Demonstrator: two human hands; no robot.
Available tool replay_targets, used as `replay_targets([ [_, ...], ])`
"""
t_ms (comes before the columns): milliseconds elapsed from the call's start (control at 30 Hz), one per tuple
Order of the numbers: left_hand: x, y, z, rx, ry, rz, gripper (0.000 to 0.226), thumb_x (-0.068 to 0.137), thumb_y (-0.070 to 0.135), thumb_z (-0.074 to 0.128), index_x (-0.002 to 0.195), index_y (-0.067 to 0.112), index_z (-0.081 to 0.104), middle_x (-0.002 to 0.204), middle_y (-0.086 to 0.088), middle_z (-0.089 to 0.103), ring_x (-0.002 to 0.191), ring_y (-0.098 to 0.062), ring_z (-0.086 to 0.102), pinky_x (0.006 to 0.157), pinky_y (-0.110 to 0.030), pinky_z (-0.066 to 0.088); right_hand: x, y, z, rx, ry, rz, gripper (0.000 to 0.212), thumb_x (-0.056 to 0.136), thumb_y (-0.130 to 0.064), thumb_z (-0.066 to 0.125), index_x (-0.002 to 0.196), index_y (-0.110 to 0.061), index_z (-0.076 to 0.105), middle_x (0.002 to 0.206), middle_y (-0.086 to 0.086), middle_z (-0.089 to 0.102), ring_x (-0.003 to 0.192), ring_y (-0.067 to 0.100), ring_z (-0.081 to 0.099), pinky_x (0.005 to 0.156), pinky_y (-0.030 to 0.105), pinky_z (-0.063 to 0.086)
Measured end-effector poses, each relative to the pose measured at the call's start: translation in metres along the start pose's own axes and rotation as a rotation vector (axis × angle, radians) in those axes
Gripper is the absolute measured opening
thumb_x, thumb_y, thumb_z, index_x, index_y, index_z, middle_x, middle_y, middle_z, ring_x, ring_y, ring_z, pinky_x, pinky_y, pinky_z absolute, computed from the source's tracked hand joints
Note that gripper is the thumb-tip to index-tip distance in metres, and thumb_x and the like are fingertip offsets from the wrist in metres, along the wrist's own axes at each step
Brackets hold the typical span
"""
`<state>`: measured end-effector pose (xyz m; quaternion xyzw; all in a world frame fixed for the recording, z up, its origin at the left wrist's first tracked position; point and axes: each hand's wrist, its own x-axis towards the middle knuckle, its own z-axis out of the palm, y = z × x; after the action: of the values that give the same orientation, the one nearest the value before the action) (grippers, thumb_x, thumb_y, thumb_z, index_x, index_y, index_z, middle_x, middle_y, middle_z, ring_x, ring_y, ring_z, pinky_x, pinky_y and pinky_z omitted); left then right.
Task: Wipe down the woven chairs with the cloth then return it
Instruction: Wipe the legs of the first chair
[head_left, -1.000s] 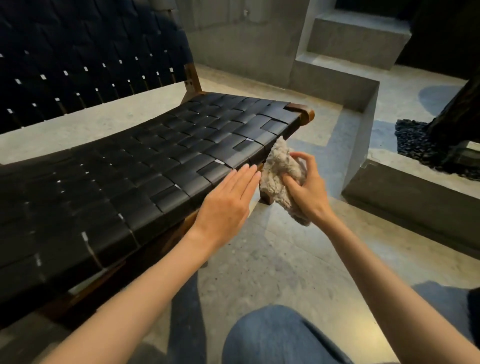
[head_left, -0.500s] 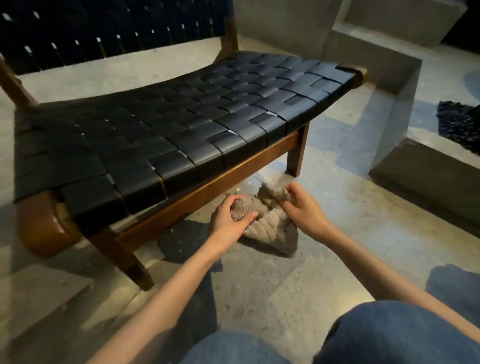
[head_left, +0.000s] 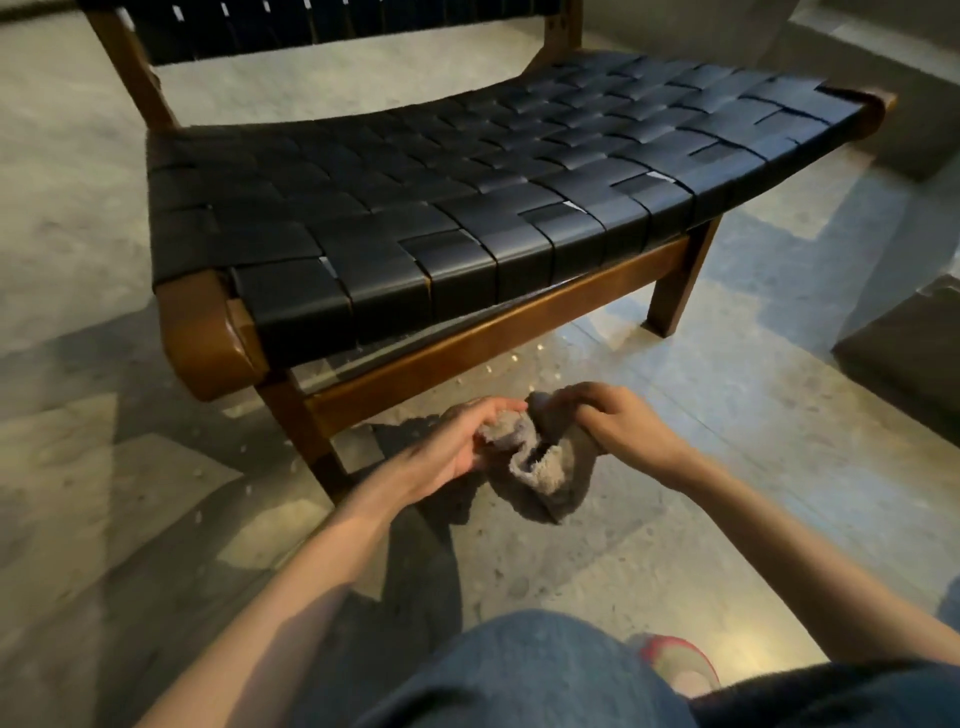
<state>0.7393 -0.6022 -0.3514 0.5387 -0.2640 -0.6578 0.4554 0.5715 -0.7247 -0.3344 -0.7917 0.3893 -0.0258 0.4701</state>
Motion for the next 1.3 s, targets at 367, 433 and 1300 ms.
replay_targets([
  [367,-0.036,-0.047,-0.054,0.987,0.815,0.272,0.022,0.086,0.043,0.061,0.1,0.026,0.064,0.101,0.01,0.039,0.094,-0.013,0.052,0.073,-0.019,0.036,0.032,0.002,-0.007,-0.176,-0.134,-0.099,0.024,0.087,-0.019,0.067,0.107,-0.024,0.058,0.103,-0.006,0.062,0.08,0.006,0.066,0.057,0.015,0.052],
  [433,-0.046,-0.053,-0.059,1.041,0.937,0.276,0.035,0.086,0.053,0.054,0.099,0.023,0.066,0.103,0.005,0.032,0.086,-0.008,0.039,0.072,-0.022,0.034,0.038,-0.004,-0.002,-0.096,-0.115,-0.094,0.017,0.091,-0.029,0.058,0.105,-0.019,0.061,0.096,-0.003,0.064,0.07,0.01,0.069,0.052,0.019,0.054],
  [1300,-0.008,-0.04,-0.059,1.679,1.132,-0.063,0.059,0.091,0.005,0.014,0.147,-0.002,-0.001,0.146,-0.02,0.028,0.135,-0.033,0.028,0.112,-0.036,0.02,0.122,-0.05,0.103,-0.747,0.033,-0.722,0.079,0.085,-0.045,0.064,0.147,-0.018,0.022,0.128,0.013,0.058,0.123,0.036,0.046,0.106,0.04,0.022],
])
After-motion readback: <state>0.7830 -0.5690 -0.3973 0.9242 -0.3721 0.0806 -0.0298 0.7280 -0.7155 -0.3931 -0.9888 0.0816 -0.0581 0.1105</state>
